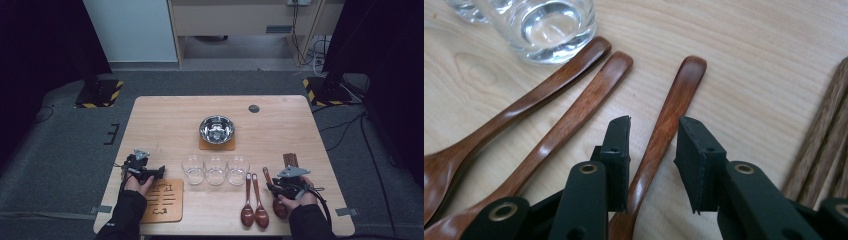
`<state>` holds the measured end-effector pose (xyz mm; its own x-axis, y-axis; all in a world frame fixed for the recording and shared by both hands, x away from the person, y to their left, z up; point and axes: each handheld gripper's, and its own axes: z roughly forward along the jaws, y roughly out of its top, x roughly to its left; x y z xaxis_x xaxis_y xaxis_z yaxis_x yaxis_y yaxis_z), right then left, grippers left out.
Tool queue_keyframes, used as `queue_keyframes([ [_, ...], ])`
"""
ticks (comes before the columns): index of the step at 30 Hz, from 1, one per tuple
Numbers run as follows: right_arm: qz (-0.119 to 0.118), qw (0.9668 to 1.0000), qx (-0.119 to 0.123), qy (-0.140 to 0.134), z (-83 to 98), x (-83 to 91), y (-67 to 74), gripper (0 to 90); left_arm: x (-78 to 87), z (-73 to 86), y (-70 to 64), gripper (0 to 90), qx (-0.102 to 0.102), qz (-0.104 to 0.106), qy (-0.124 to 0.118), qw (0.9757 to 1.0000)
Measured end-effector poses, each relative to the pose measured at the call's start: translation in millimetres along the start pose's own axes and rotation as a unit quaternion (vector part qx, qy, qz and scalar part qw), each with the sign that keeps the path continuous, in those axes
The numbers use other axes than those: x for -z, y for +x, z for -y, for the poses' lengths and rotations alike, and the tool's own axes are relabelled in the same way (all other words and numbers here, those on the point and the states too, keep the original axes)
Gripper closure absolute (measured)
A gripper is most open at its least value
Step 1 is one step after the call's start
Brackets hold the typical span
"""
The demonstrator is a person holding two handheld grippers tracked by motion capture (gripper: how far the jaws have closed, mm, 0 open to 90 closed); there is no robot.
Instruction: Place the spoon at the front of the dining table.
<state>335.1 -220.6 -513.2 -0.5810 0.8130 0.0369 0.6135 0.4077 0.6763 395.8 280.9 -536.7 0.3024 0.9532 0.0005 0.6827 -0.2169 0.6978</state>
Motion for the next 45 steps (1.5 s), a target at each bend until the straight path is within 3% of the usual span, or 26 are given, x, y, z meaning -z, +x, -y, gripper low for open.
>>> queue_keyframes([
  [8,-0.003,0.9998,0.000,0.018,4.7,-2.2,1.7,74.0,0.0,0.0,0.0,0.0,0.000,0.000,0.000,1.0000],
  [27,-0.008,0.9998,0.006,0.015,1.3,-4.6,3.8,79.8,0.0,0.0,0.0,0.0,0.000,0.000,0.000,1.0000],
  [32,-0.008,0.9999,0.004,0.011,1.8,-3.9,3.5,76.4,0.0,0.0,0.0,0.0,0.000,0.000,0.000,1.0000],
  [38,-0.008,0.9999,-0.014,0.004,7.4,2.7,2.2,70.9,0.0,0.0,0.0,0.0,0.000,0.000,0.000,1.0000],
  [45,-0.002,0.9998,-0.008,0.019,9.7,0.5,4.5,74.4,0.0,0.0,0.0,0.0,0.000,0.000,0.000,1.0000],
])
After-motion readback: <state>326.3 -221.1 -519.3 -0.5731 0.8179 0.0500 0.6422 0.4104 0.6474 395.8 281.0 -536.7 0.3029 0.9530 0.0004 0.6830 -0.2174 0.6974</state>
